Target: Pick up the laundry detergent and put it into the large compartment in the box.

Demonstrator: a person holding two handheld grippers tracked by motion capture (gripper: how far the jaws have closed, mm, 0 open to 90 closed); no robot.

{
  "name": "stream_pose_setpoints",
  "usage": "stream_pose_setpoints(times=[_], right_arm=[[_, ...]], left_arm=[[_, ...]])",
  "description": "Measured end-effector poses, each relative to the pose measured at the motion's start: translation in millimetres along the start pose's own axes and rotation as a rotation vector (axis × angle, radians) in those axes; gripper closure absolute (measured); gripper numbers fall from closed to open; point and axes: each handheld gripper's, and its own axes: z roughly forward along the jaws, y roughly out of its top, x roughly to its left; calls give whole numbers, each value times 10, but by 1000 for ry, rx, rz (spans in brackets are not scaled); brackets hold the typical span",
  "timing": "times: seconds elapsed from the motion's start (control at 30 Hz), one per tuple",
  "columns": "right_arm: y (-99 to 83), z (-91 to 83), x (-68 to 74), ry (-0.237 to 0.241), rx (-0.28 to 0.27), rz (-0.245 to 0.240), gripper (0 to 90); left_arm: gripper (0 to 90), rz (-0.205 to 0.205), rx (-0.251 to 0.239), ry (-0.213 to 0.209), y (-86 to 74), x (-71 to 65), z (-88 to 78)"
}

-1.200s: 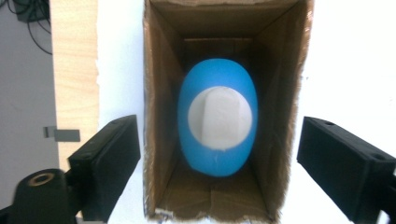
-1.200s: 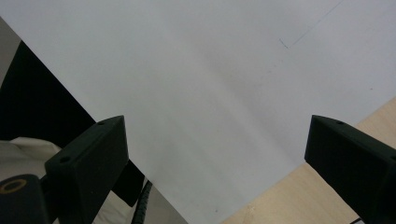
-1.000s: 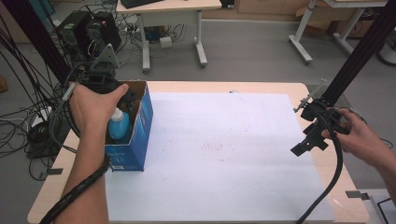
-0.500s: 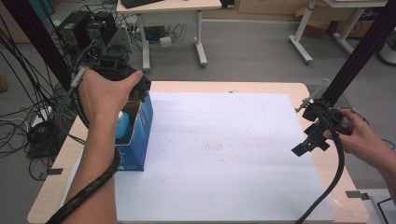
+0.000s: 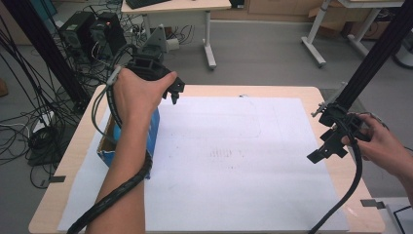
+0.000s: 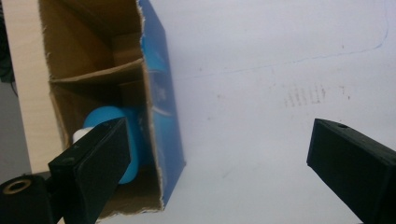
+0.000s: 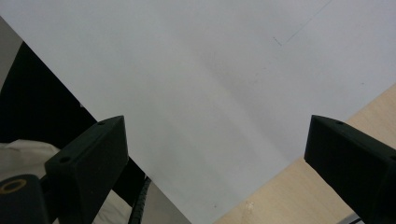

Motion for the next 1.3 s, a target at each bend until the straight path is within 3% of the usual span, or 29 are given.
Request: stream_pose_setpoints(times=[0.53, 1.3], right_arm=[[-38, 10, -97, 11, -5, 9, 60], [15, 30, -75, 9, 2, 4, 60]], left_arm=[[61, 45, 25, -10, 139, -205, 119], [61, 46, 33, -8, 164, -193, 172]])
